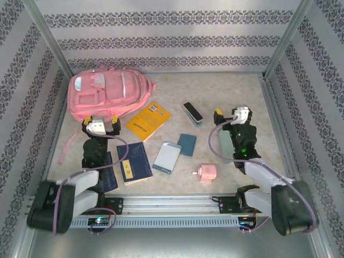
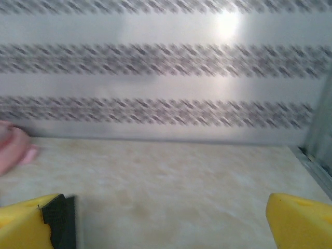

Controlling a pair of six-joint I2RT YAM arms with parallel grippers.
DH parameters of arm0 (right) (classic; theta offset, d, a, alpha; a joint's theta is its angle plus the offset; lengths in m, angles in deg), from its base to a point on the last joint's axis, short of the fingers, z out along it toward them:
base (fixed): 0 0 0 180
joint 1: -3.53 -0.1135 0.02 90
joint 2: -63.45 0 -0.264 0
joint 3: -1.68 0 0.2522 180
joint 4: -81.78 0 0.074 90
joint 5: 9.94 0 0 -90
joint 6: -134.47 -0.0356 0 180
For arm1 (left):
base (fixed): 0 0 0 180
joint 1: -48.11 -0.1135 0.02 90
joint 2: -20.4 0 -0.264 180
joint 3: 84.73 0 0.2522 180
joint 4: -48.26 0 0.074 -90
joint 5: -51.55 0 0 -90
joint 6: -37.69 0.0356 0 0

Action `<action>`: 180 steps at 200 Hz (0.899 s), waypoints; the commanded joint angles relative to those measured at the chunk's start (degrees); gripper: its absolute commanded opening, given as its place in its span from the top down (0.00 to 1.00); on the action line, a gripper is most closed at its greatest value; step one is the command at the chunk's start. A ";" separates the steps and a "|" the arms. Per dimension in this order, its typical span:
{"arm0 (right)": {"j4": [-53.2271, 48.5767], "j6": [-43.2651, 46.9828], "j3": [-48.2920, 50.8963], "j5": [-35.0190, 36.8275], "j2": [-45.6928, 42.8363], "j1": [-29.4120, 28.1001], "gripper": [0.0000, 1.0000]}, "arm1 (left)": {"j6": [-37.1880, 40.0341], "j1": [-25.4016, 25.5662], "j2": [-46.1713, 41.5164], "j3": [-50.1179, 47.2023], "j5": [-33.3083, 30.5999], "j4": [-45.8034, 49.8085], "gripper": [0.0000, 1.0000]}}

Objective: Pack the student bag

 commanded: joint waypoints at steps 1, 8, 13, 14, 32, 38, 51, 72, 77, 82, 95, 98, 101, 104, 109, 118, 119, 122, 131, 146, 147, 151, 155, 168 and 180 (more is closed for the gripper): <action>-12.74 -3.61 -9.07 4.46 -3.50 -6.21 0.02 | -2.60 2.40 -9.75 13.03 -5.54 29.90 0.00; -15.95 -5.45 -11.68 5.04 -4.53 -8.47 0.02 | -6.52 2.98 -11.02 15.60 -7.57 34.76 0.00; -18.42 -6.37 -13.51 4.91 -5.46 -10.61 0.02 | -7.36 3.38 -12.10 17.21 -6.73 38.29 0.00; -18.97 -6.48 -13.87 4.90 -5.63 -11.01 0.02 | -7.45 3.46 -12.34 17.48 -6.32 39.34 0.00; -34.27 -10.59 -22.34 7.56 -8.51 -18.33 0.02 | -8.55 8.13 -13.80 26.02 -5.17 54.87 0.00; -41.74 -12.41 -26.01 8.32 -8.78 -20.25 0.02 | -9.60 10.05 -13.21 29.50 -5.85 60.33 0.00; -57.47 -15.95 -33.74 10.17 -8.27 -24.38 0.02 | -11.73 13.81 -10.60 37.20 -6.69 74.68 0.00; -83.24 -20.35 -47.04 13.60 -4.26 -29.04 0.02 | -16.63 19.25 -3.75 48.94 -8.38 94.09 0.00; -90.26 -20.00 -51.04 10.95 -2.56 -29.00 0.02 | -18.03 19.93 -2.12 51.53 -7.63 97.77 0.00; -96.37 -18.77 -55.15 7.57 -0.55 -28.86 0.02 | -19.63 20.01 -0.60 53.39 -6.13 100.89 0.00; -105.45 -15.26 -61.57 -0.61 2.94 -28.45 0.02 | -23.90 19.99 2.60 56.69 -4.36 107.58 0.00; -105.29 -15.34 -61.07 -2.45 2.68 -27.86 0.02 | -24.46 20.02 3.26 57.41 -4.40 109.46 0.00; -104.30 -15.66 -59.94 -4.64 1.90 -27.01 0.02 | -24.62 19.91 3.91 58.31 -4.21 111.57 0.00; -102.95 -16.77 -58.39 -7.04 0.77 -26.11 0.02 | -24.47 19.90 4.47 59.02 -4.36 113.76 0.00; -99.65 -19.37 -54.49 -11.05 -1.72 -23.33 0.02 | -23.81 19.94 5.28 59.65 -4.73 115.02 0.00; -93.12 -24.25 -47.24 -18.64 -7.19 -17.23 0.02 | -25.36 19.82 6.27 60.16 -5.47 116.64 0.00; -92.49 -24.91 -46.42 -19.04 -7.85 -16.43 0.02 | -25.63 19.76 6.30 60.09 -5.42 116.66 0.00; -90.44 -27.19 -44.35 -21.36 -9.95 -14.05 0.02 | -26.02 19.58 6.41 59.86 -4.77 116.61 0.00; -83.47 -34.87 -36.57 -26.82 -15.89 -6.31 0.02 | -25.45 18.60 6.40 58.94 -0.31 115.01 0.00; -79.05 -42.11 -30.05 -29.69 -20.22 1.53 0.02 | -27.65 17.95 6.80 57.99 1.10 113.50 0.00; -79.61 -42.06 -30.18 -29.23 -20.13 1.48 0.02 | -27.83 17.91 6.92 58.04 1.12 113.55 0.00; -80.78 -41.37 -30.53 -28.48 -19.42 0.96 0.02 | -28.47 17.71 7.48 58.20 0.98 113.87 0.00; -81.05 -40.79 -30.72 -28.31 -18.72 -0.14 0.02 | -28.95 17.63 8.18 58.34 0.95 113.95 0.00; -89.23 -38.20 -35.10 -22.03 -13.94 -4.51 0.02 | -29.41 17.30 10.43 58.66 2.34 113.97 0.00; -100.90 -33.18 -42.56 -11.28 -6.97 -9.39 0.02 | -29.75 17.21 12.48 59.42 3.43 113.81 0.00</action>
